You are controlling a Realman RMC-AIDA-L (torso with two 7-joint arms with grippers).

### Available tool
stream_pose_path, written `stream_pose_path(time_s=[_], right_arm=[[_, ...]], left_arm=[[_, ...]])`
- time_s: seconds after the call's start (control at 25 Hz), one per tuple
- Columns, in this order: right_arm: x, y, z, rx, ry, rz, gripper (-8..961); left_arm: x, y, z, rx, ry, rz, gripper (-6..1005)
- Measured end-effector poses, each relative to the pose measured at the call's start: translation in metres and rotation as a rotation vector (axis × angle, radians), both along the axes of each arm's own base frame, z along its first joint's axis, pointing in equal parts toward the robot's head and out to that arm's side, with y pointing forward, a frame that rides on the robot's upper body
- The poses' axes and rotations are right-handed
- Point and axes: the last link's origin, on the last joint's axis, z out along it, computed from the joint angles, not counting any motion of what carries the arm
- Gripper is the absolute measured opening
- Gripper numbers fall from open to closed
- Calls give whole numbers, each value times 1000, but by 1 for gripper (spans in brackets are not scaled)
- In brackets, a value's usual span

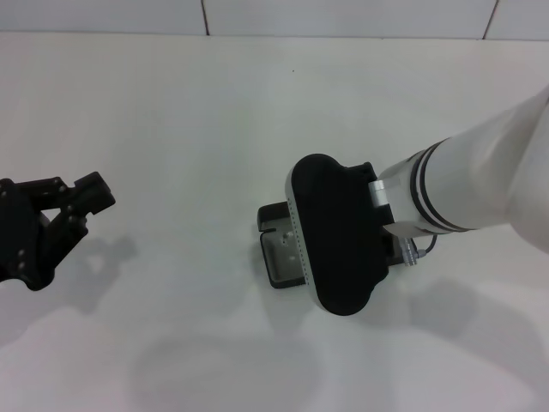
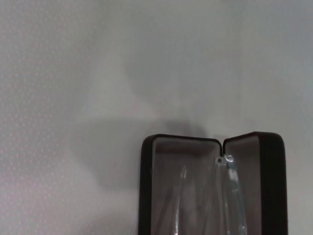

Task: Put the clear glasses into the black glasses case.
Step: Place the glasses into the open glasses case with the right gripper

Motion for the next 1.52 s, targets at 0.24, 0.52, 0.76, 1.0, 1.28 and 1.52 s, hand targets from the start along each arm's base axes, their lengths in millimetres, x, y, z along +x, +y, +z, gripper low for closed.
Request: stream_pose_path(time_s=[0.24,0.52,0.76,1.0,1.28,1.52], right_arm=[[2,2,-3,1,3,7,123],[4,3,-6,10,0,31,133],[3,5,-5,26,21,16,140],[7,4,-7,22,14,3,148],[6,4,-7,27,21,-3,189],[4,-3,-9,13,19,11,243]], left_arm=[[-2,1,-2,2,2,19,80],[-2,3,-4,0,-2,24,81],[-2,2,-4,-1,-1,25,81],[-3,2,-4,-1,0,26,80],[-3,1,-5,-3,-1,28,80],[-4,-1,-5,-3,-1,34,81]])
